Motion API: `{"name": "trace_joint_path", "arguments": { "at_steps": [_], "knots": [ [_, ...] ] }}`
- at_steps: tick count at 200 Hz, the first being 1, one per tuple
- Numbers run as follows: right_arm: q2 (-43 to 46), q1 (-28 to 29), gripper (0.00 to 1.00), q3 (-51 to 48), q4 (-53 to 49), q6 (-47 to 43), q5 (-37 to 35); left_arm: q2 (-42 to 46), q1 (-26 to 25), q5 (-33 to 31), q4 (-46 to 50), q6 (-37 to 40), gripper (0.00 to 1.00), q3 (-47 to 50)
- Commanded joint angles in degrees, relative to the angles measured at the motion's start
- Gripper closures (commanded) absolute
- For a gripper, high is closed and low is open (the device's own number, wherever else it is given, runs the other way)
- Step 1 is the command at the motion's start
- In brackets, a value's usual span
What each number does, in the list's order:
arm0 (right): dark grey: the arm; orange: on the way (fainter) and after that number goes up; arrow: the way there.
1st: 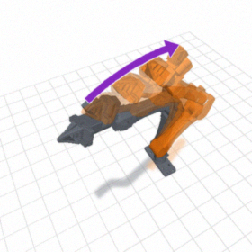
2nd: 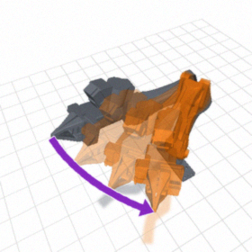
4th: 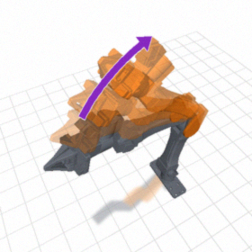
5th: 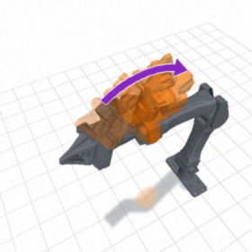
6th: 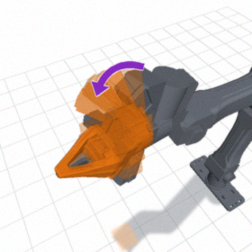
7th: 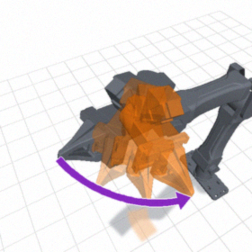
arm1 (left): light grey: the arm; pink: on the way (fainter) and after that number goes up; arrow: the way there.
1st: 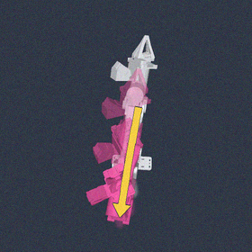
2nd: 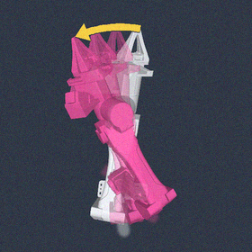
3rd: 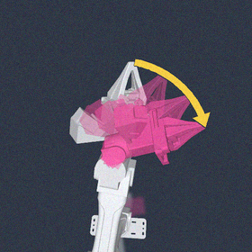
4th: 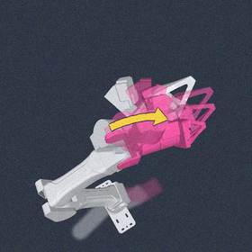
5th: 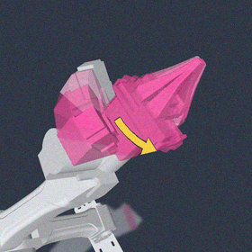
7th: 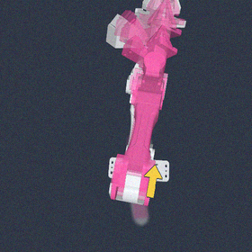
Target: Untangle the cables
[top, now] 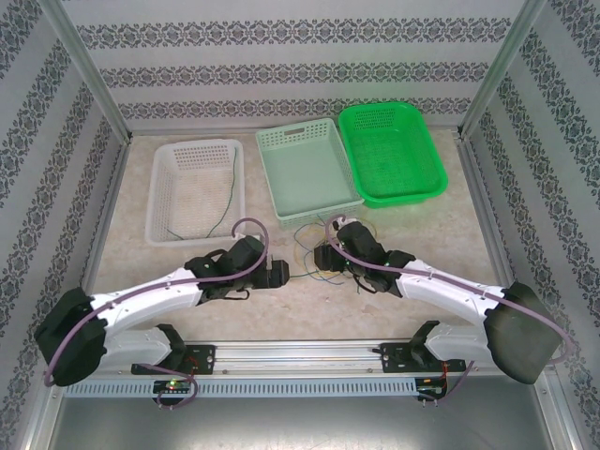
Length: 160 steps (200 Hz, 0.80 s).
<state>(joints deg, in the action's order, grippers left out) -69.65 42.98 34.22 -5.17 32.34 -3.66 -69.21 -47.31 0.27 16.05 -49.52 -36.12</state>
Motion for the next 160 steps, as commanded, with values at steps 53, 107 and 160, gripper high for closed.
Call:
{"name": "trace_joint_path", "arguments": {
  "at_steps": [53, 107, 160],
  "knots": [
    [-1.7, 0.5, 0.3, -2.3, 1.9, 5.3, -2.2, -10.1, -0.8, -0.9, -15.2, -5.0, 0.15, -2.0],
    [-6.0, 1.6, 0.28, -1.0, 2.6, 5.8, -3.2, -16.1, -0.7, -1.7, -18.9, -4.8, 0.51, -2.8],
    [-11.7, 0.0, 0.28, -0.5, 0.4, 10.9, -5.3, -12.6, -0.8, -2.6, -12.4, 1.1, 0.94, -5.8]
  ]
}}
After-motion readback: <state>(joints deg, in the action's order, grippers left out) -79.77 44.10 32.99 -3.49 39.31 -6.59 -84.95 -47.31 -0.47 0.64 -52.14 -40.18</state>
